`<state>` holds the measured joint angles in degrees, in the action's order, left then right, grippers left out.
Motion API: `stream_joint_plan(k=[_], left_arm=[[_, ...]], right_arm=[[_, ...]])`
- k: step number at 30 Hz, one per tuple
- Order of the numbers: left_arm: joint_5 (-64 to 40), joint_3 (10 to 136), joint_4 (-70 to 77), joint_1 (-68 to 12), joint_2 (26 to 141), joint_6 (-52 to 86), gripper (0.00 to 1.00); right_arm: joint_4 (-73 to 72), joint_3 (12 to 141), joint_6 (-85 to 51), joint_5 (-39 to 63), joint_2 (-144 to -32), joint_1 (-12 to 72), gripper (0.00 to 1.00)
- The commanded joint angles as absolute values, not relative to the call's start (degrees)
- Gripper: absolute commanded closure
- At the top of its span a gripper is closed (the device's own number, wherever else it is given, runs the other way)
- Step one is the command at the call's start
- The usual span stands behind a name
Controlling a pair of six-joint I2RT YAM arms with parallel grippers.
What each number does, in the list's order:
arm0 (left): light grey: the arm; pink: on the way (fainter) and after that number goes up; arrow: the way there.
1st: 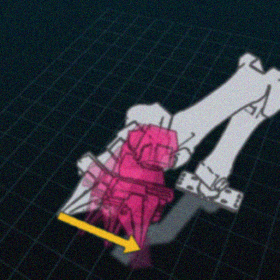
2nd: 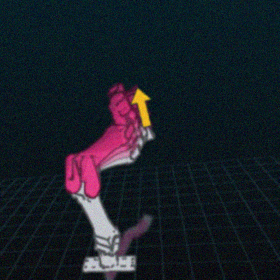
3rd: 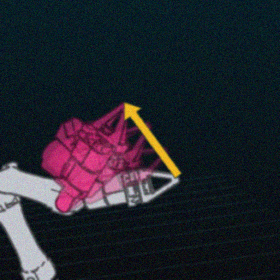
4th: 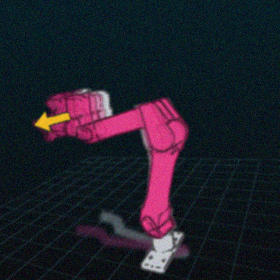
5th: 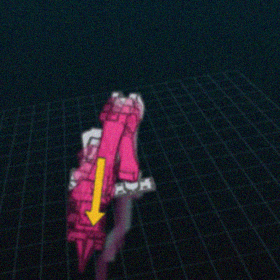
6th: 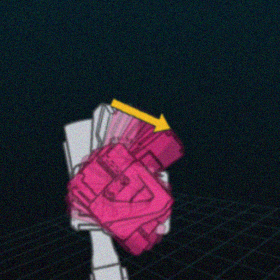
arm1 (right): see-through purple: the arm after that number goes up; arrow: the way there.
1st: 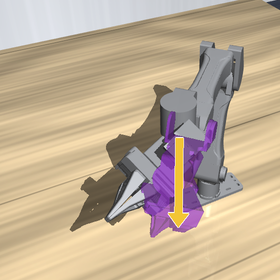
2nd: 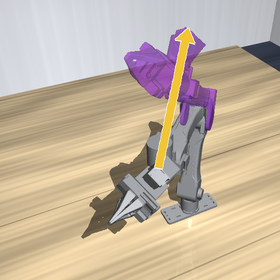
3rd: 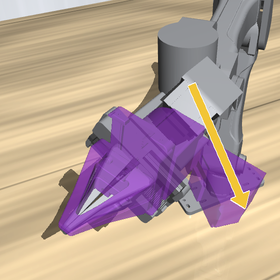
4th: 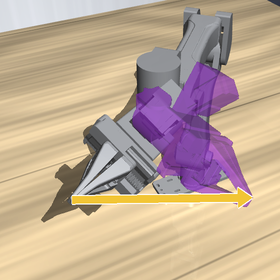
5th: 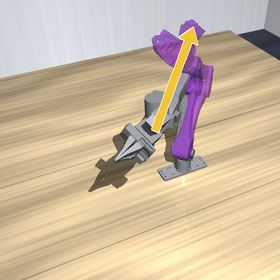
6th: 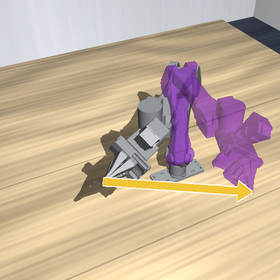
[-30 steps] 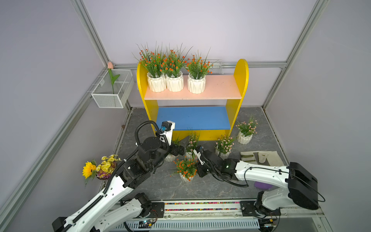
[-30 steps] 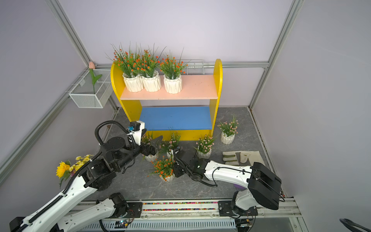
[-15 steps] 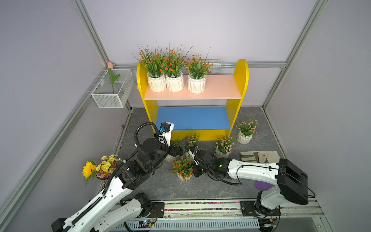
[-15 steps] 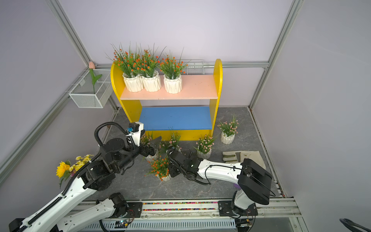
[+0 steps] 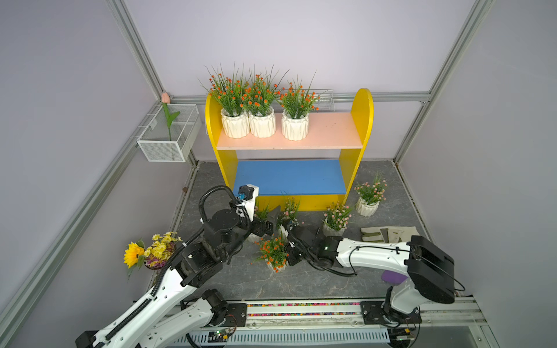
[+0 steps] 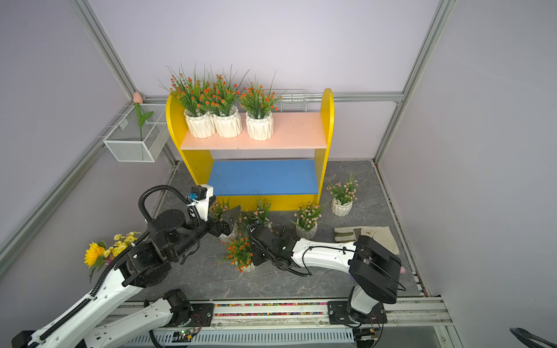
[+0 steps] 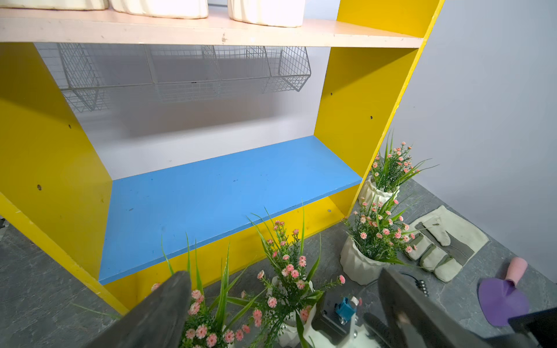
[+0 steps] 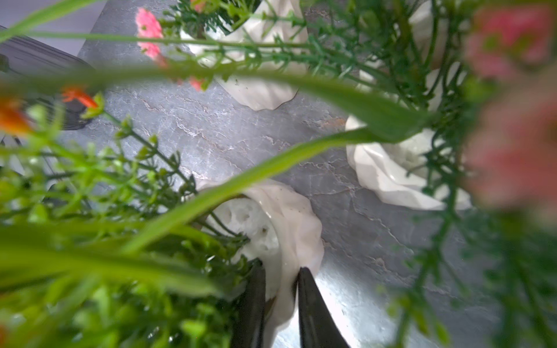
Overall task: Place the baby's breath potted plants on the rack by color
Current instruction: Pick up the baby's breath potted plant from the center of the board.
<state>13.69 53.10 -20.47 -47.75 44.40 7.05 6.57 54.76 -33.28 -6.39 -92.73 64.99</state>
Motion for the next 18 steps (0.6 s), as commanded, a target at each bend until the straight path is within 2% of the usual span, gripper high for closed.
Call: stream_joint_plan(k=[1, 10, 18], left_arm=[[14.23, 52.56, -21.15, -47.78, 43.58, 7.93, 0.0], [14.15, 52.56, -21.15, -47.82, 43.77, 7.98, 0.0], [14.15, 52.47, -21.19, -47.8, 43.56, 8.09, 0.0]], right_arm=[[7.84, 54.91, -35.49, -6.02, -94.92, 65.31, 0.78], [11.28, 56.26, -35.68, -7.36, -96.85, 65.19, 0.84], [14.09, 56.34, -34.03, -8.76, -93.57, 64.89, 0.92]])
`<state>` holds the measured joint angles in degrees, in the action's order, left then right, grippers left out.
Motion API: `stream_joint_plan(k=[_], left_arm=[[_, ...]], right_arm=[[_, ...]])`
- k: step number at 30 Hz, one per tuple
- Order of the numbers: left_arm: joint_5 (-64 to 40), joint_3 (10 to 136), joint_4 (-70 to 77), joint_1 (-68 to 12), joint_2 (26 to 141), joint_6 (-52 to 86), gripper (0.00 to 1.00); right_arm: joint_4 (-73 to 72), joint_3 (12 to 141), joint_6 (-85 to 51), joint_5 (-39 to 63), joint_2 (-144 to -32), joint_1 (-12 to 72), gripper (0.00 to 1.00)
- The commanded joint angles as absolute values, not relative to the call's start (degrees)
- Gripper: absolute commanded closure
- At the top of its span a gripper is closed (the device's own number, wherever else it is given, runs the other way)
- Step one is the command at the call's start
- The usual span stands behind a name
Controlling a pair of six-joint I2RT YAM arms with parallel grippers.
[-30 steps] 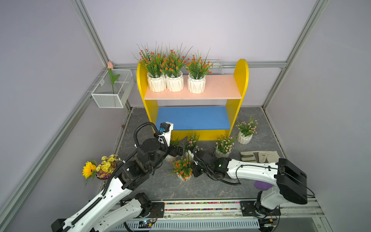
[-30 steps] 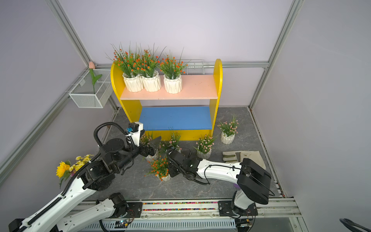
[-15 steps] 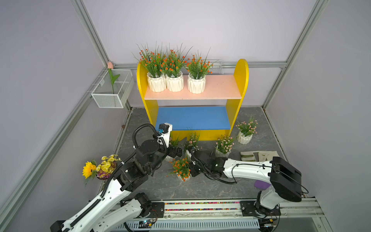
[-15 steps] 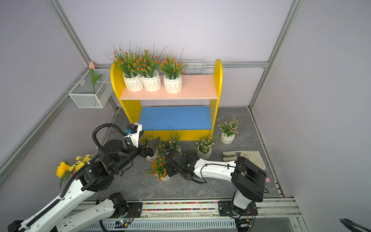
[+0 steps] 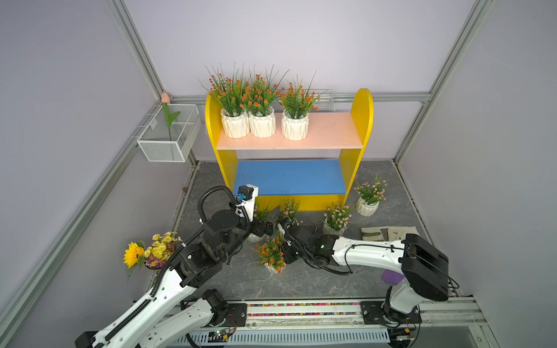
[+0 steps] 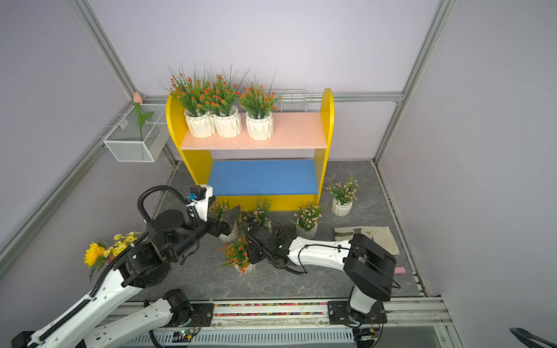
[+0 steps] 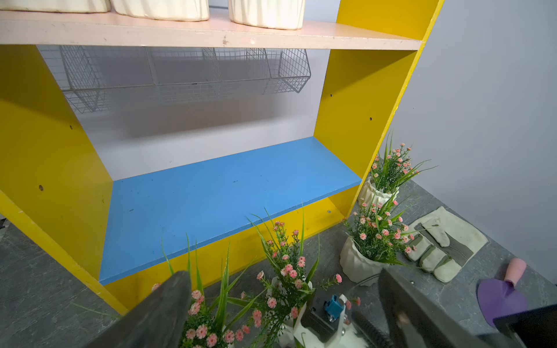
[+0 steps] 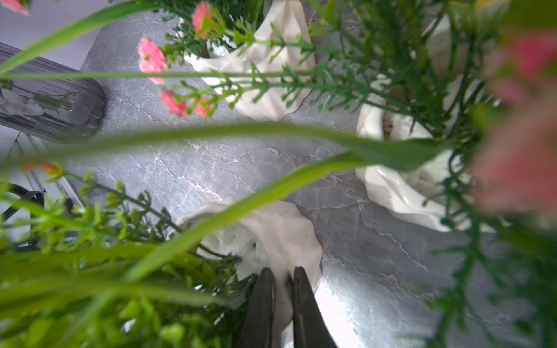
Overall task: Place the baby's breath potted plants on the rack by color
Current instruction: Pick up the baby's breath potted plant from the center of the board.
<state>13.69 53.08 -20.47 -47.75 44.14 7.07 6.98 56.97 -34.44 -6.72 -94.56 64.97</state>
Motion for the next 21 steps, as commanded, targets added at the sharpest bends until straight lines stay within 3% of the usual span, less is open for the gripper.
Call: stream_joint_plan(k=[1, 13, 21], left_arm=[[14.15, 52.47, -21.15, -47.76, 43.51, 8.07, 0.0], [13.29, 51.77, -19.21, -47.74, 43.78, 8.35, 0.0], [10.75, 51.89, -17.6, -47.83, 46.39, 7.79, 0.0]], right_arm=[[14.53, 56.39, -33.81, -8.87, -92.78, 64.88, 0.92], [22.82, 54.6, -31.6, -9.78, -81.13, 63.27, 0.93], [24.39, 45.96, -33.99, -9.88, -73.55, 59.47, 0.93]])
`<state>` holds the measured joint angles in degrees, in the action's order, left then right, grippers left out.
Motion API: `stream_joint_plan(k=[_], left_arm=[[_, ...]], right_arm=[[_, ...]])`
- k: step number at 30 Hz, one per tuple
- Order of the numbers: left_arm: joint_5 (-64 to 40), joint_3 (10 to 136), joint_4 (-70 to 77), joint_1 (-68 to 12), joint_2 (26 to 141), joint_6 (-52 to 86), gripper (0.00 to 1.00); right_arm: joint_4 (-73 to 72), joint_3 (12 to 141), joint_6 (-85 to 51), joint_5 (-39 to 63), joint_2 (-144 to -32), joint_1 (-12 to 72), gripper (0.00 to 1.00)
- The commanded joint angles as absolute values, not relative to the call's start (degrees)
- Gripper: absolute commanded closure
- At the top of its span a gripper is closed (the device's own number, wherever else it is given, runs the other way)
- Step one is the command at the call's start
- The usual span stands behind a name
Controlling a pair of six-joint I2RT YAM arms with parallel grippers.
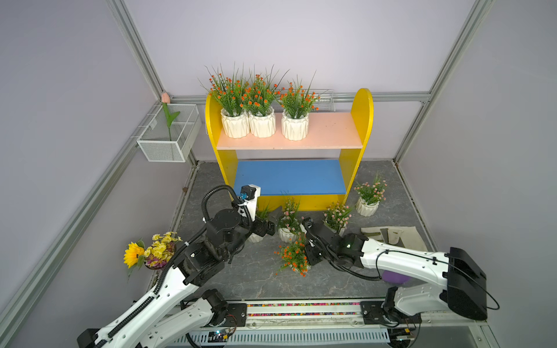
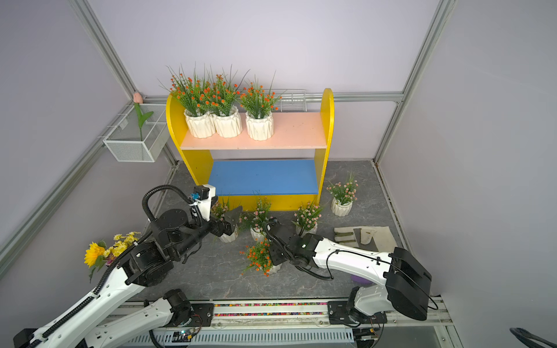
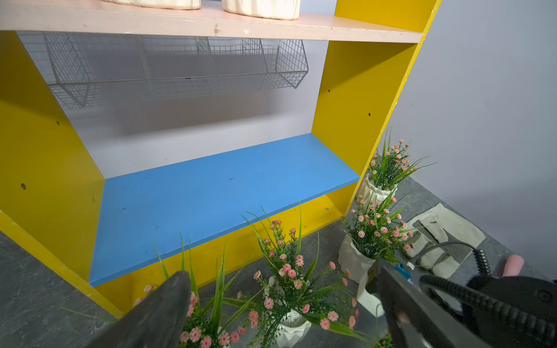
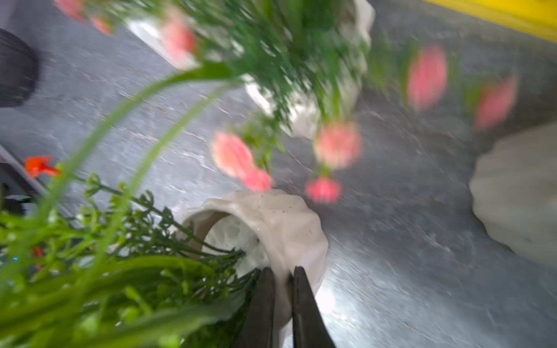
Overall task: Place the baby's breath potted plants on the rack by color
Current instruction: Pick up the baby's breath potted plant from the center of the board.
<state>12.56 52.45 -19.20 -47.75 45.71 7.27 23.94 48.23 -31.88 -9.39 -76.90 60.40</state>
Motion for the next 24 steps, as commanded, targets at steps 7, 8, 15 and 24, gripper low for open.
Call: stream_joint_plan(k=[7, 8, 15, 24], left_arm=[[6.29, 49.33, -15.21, -47.77, 48.32, 8.13, 0.0], [5.05, 48.54, -14.59, -47.83, 48.39, 8.47, 0.0], [-0.48, 42.62, -10.15, -47.89, 48.42, 11.25, 0.0], [-0.3, 42.21, -10.9, -47.88, 47.73, 11.27, 0.0]], right_arm=[[26.29, 41.05, -35.26, -10.11, -66.58, 56.34, 0.93], [26.9, 40.38, -35.37, -10.31, -65.76, 55.95, 0.93], [28.7, 36.06, -35.95, -10.35, -62.52, 53.03, 0.9], [25.79, 33.18, -37.9, -9.06, -64.44, 52.88, 0.83]])
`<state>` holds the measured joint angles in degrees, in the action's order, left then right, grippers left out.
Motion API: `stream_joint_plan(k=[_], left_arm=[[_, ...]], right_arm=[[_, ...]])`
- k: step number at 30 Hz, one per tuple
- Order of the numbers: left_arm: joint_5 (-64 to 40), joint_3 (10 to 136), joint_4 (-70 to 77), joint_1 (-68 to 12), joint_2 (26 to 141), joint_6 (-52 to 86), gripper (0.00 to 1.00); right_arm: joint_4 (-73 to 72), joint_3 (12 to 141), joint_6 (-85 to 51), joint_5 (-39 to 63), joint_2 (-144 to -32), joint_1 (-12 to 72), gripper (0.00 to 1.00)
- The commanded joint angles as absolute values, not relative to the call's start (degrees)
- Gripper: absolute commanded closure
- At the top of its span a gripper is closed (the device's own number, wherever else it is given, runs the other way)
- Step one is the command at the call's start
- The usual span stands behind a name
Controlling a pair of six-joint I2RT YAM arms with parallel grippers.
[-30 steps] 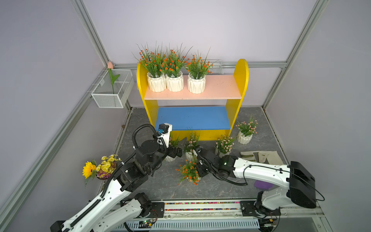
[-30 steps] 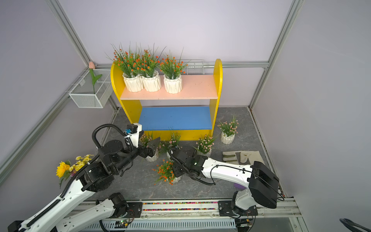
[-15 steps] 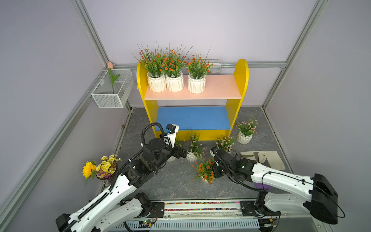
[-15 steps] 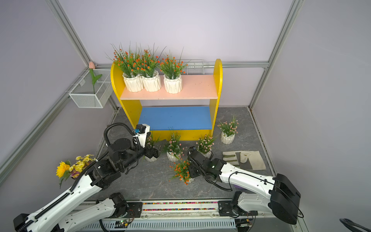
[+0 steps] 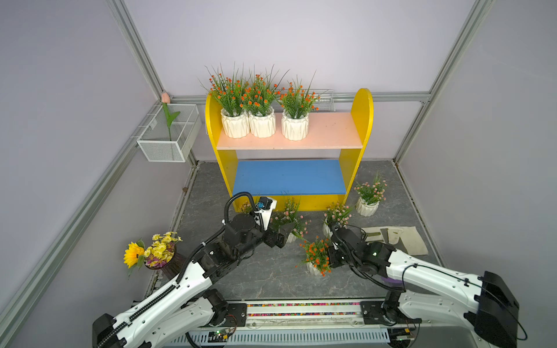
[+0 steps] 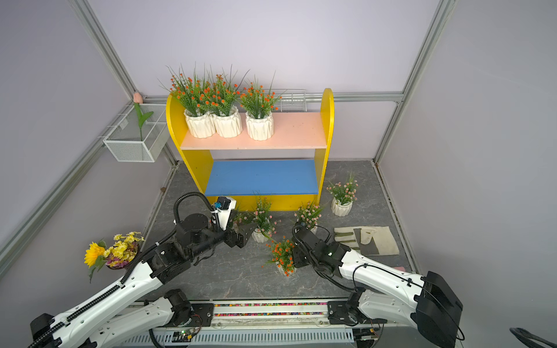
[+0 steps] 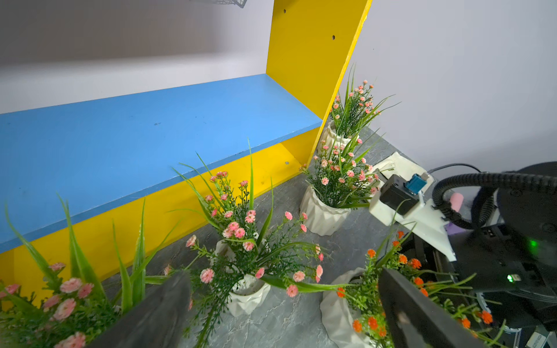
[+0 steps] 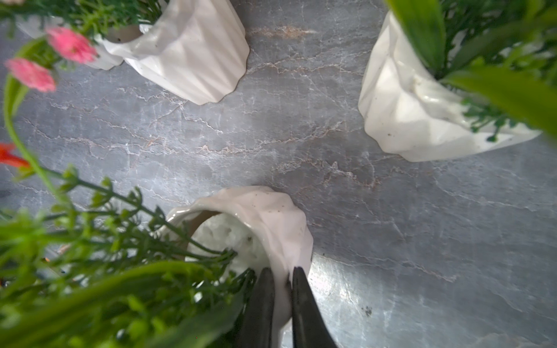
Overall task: Place the baby's breath potted plants on the rack by color
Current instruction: Pick up the baby's breath potted plant from the center of the board.
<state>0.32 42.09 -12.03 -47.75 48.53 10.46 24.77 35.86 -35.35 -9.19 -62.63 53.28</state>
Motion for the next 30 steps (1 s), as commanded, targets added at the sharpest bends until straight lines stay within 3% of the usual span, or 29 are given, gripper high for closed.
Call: stream_joint_plan(k=[1, 7, 13, 22, 30], left_arm=[[-0.24, 42.27, -10.98, -47.82, 47.64, 11.25, 0.0], [-0.03, 42.23, -11.58, -47.82, 47.12, 10.99, 0.0], [-0.26, 41.6, -11.87, -47.82, 46.41, 10.99, 0.01], [-4.06, 39.39, -10.29, -47.89, 45.01, 9.87, 0.0], [-7.65, 34.76, -6.62, -47.93, 43.87, 8.78, 0.0]], right_arm=[[25.46, 32.95, -38.04, -8.95, -64.85, 52.85, 0.82], [23.53, 32.35, -38.59, -8.72, -67.21, 52.83, 0.8], [23.85, 33.06, -38.24, -8.71, -67.27, 52.76, 0.88], [34.75, 39.63, -32.18, -8.97, -58.87, 49.27, 0.9], [42.8, 46.0, -26.54, -3.3, -52.15, 42.41, 0.9]])
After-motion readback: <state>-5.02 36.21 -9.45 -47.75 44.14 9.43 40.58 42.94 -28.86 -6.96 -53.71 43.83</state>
